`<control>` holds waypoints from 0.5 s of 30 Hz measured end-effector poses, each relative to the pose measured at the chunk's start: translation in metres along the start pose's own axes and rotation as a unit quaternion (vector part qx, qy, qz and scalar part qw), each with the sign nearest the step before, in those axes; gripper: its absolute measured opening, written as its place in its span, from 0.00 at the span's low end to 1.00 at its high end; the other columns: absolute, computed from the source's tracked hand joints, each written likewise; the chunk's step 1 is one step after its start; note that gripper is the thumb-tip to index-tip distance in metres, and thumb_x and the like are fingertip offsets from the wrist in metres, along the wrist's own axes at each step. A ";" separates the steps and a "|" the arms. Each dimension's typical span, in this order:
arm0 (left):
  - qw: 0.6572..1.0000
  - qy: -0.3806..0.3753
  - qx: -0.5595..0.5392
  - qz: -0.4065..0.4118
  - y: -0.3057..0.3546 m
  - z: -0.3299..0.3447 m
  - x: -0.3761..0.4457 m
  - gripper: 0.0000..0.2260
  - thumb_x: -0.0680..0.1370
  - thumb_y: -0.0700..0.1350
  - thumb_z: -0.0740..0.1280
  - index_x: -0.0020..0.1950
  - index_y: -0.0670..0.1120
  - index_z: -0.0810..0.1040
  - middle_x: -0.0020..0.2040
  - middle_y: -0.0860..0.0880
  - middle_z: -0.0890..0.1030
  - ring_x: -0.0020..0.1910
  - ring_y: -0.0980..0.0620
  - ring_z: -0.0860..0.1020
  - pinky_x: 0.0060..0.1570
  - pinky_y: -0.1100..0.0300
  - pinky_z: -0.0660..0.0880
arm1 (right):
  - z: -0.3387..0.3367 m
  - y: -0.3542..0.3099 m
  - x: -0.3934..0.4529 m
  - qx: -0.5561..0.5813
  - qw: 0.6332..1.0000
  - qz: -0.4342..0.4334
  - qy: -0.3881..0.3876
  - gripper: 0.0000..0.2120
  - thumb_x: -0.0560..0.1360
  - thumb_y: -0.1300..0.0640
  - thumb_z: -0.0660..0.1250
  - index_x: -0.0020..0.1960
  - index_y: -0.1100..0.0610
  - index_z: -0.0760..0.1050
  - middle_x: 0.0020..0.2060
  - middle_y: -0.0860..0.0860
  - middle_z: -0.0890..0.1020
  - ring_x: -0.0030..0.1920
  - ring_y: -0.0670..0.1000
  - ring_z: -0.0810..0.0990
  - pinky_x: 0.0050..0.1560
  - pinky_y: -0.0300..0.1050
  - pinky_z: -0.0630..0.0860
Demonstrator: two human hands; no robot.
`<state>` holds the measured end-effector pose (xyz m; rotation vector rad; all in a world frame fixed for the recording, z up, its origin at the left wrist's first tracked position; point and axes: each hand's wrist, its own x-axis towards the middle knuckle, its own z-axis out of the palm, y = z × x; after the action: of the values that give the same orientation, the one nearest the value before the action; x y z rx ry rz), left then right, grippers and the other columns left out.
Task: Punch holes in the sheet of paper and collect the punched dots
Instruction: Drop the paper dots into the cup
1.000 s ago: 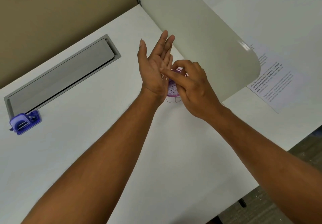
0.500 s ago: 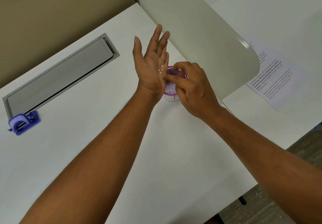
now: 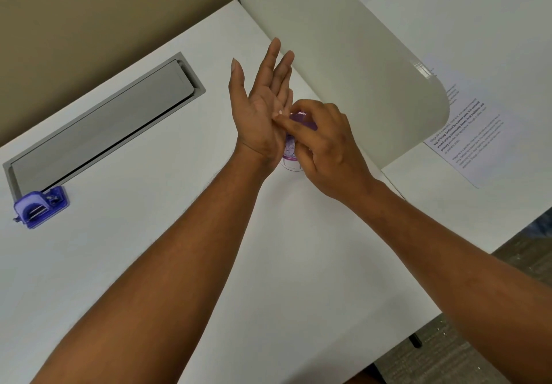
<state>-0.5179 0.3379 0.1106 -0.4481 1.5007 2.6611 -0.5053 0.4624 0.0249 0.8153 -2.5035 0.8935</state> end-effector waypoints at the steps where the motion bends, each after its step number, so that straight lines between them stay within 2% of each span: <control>1: 1.000 0.002 0.001 -0.001 0.001 0.000 0.000 0.35 0.86 0.65 0.39 0.85 0.48 0.64 0.84 0.44 0.68 0.85 0.48 0.62 0.86 0.47 0.51 | 0.000 0.001 -0.001 -0.007 1.000 0.003 0.001 0.19 0.78 0.59 0.72 0.69 0.55 0.78 0.61 0.60 0.81 0.57 0.60 0.80 0.54 0.59 0.82; 3: 1.000 0.002 0.007 0.000 0.001 -0.001 -0.001 0.35 0.87 0.65 0.38 0.85 0.48 0.64 0.84 0.44 0.68 0.85 0.47 0.62 0.86 0.47 0.52 | 0.000 0.003 -0.002 -0.008 1.000 0.014 0.013 0.16 0.79 0.59 0.70 0.66 0.55 0.80 0.61 0.58 0.81 0.57 0.58 0.79 0.54 0.58 0.81; 9: 1.000 -0.002 0.006 -0.002 0.001 0.000 -0.001 0.34 0.87 0.64 0.39 0.85 0.46 0.65 0.83 0.42 0.69 0.85 0.46 0.62 0.86 0.45 0.52 | 0.001 0.003 0.001 -0.019 0.999 0.028 0.002 0.23 0.78 0.62 0.71 0.72 0.54 0.76 0.66 0.58 0.79 0.59 0.59 0.79 0.56 0.56 0.81; 13: 1.000 -0.003 0.014 -0.005 -0.001 0.001 -0.002 0.34 0.87 0.63 0.39 0.85 0.46 0.64 0.83 0.43 0.68 0.85 0.47 0.62 0.86 0.47 0.52 | 0.001 0.001 -0.001 -0.013 0.999 0.040 0.025 0.13 0.78 0.61 0.70 0.63 0.56 0.80 0.60 0.57 0.81 0.55 0.57 0.80 0.52 0.57 0.81; 15: 1.000 -0.005 0.018 -0.006 -0.002 0.001 -0.002 0.34 0.87 0.63 0.39 0.85 0.46 0.64 0.84 0.43 0.68 0.85 0.46 0.62 0.86 0.47 0.53 | 0.001 0.001 -0.001 -0.011 0.998 0.046 0.040 0.13 0.78 0.61 0.70 0.62 0.55 0.80 0.59 0.57 0.81 0.55 0.56 0.79 0.52 0.57 0.81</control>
<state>-0.5158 0.3401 0.1100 -0.4412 1.5357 2.6181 -0.5054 0.4628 0.0234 0.6487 -2.4944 0.9088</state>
